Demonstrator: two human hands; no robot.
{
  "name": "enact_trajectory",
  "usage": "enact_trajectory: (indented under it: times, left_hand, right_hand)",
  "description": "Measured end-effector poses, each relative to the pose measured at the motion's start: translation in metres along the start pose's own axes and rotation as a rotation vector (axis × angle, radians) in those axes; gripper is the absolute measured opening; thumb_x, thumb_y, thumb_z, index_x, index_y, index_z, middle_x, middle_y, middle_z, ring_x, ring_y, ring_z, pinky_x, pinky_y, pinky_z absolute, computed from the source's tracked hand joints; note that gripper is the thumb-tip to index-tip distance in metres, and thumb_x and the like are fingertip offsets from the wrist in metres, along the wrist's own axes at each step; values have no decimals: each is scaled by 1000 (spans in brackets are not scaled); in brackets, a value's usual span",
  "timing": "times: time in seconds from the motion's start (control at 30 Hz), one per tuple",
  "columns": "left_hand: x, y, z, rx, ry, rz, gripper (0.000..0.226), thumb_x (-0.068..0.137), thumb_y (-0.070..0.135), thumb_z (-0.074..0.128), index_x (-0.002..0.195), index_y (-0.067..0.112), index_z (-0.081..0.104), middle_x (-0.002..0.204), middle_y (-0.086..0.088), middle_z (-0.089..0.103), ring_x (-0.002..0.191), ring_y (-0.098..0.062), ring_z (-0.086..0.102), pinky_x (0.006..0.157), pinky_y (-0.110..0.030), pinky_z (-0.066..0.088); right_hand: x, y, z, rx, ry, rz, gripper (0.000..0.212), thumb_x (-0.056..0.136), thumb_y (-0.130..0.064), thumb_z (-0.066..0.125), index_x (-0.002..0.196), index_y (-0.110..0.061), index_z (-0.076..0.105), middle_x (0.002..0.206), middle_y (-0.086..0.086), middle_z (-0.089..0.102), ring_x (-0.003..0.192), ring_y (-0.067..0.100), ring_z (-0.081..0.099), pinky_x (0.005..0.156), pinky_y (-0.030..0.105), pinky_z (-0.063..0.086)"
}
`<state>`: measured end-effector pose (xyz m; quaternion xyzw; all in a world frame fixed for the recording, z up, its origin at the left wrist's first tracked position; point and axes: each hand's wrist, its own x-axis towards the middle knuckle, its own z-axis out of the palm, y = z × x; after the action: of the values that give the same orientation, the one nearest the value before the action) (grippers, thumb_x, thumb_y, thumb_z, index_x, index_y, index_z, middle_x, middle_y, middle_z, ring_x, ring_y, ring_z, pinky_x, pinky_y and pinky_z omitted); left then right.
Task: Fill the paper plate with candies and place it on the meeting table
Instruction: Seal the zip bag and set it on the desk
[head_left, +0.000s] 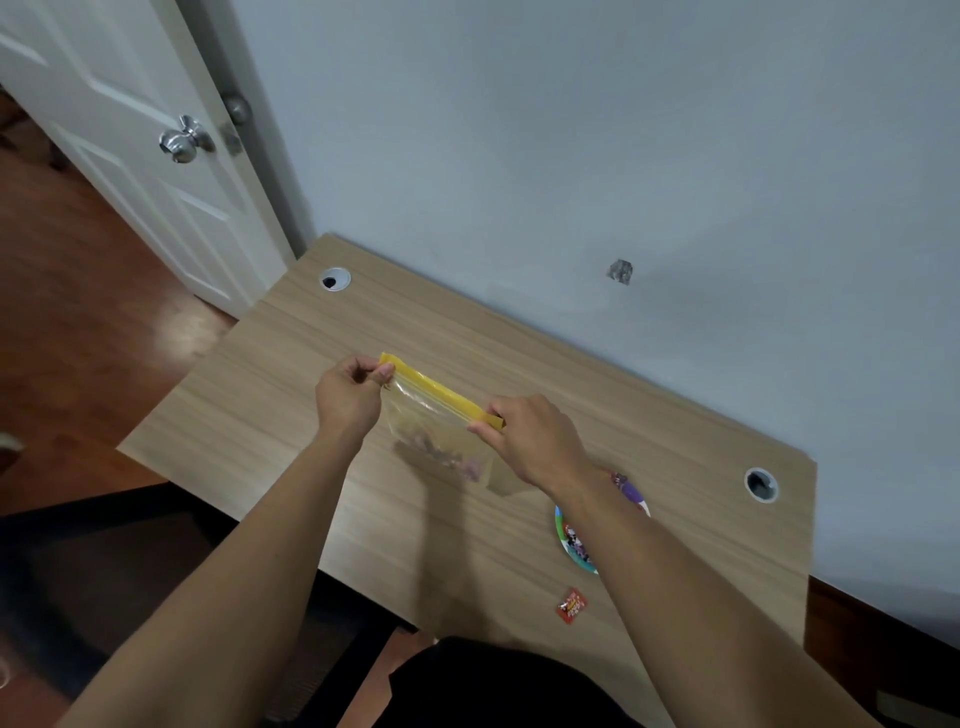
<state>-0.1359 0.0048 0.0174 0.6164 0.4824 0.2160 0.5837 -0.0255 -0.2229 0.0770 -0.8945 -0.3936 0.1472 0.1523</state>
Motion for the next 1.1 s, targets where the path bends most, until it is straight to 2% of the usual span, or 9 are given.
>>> enact_trajectory:
  times: [0.17,0.27,0.47,0.6,0.73,0.87,0.97,1.03,1.1]
  left_hand:
    - [3,-5,-1,4,-16,-13,8,95,12,77,89,8,74,93,-14,77,86,-20,69,87,-32,54]
    - [3,-10,-2,19,-26,-27,15,95,14,78,97,0,76,95,-15,77,86,-19,68,85,-31,54]
    - [-3,-14,-3,36,-42,-34,19,97,12,76,101,-7,75,94,-14,76,81,-14,68,73,-15,51]
    - [-8,-20,-7,59,-132,-41,22,97,17,76,100,-5,77,92,-11,76,79,-12,65,78,-25,49]
    - [-10,-25,-16,108,-208,-58,20,100,21,74,102,1,78,90,-8,74,75,-8,62,74,-30,49]
    - [-10,-34,-26,187,-267,-42,14,103,23,70,95,21,82,82,10,81,93,-15,70,89,-38,54]
    - [-12,-40,-23,259,-283,-30,26,103,27,68,125,18,77,112,2,80,114,-22,71,105,-48,57]
    - [-16,-43,-14,321,-240,17,43,103,27,65,144,17,65,137,-1,71,118,-21,68,107,-42,55]
    - [-29,-41,-2,384,-115,148,43,104,18,60,146,10,61,142,-5,66,116,-19,65,102,-33,51]
  right_hand:
    - [-2,4,3,-3,-6,-17,42,96,-67,60,89,-27,70,88,2,74,81,26,62,63,37,45]
    - [-3,7,0,-27,-32,-38,45,96,-70,57,77,-29,56,80,0,67,73,24,52,60,36,39]
    - [-7,13,7,-58,-44,-57,49,97,-70,55,73,-27,51,79,5,72,76,32,66,60,38,45]
    - [-12,23,18,-67,-56,-49,43,100,-59,59,87,-19,66,91,10,75,88,36,67,68,42,49]
    - [-27,45,33,95,-94,31,20,105,-32,59,103,-19,75,104,6,77,100,33,69,80,42,53]
    - [-50,69,43,242,-31,148,22,104,-26,62,113,-20,81,114,-1,82,106,23,74,93,39,58]
    - [-74,86,51,279,-36,224,19,102,-26,65,111,-18,79,108,-3,83,99,19,76,89,34,58]
    - [-93,97,59,308,-51,270,20,100,-24,66,114,-18,78,108,-3,83,99,16,76,90,32,58]
    - [-112,108,68,314,-58,312,22,98,-22,67,116,-17,78,108,-4,83,101,16,77,90,30,56]
